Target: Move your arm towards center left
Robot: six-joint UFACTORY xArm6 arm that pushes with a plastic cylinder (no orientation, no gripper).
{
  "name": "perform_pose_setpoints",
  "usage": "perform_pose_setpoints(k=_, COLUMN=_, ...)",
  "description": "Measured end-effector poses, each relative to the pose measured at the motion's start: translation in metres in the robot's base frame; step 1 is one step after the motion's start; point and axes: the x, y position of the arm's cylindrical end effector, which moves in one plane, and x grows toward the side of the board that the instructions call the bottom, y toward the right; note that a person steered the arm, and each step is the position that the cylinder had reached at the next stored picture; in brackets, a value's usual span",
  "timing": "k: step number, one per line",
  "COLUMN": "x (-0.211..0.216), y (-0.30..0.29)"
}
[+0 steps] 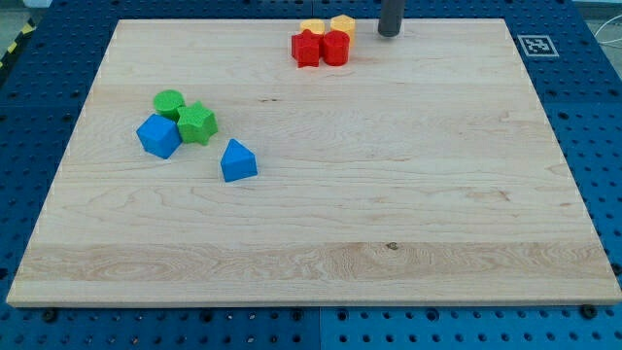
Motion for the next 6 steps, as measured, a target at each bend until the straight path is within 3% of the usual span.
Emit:
perform_pose_setpoints(k=3, x=-0.002, y=-0.066)
perform_pose_setpoints(k=5, x=-0.024, y=-0.057)
perform_pose_setpoints(k=6, x=-0.025, y=-0.01)
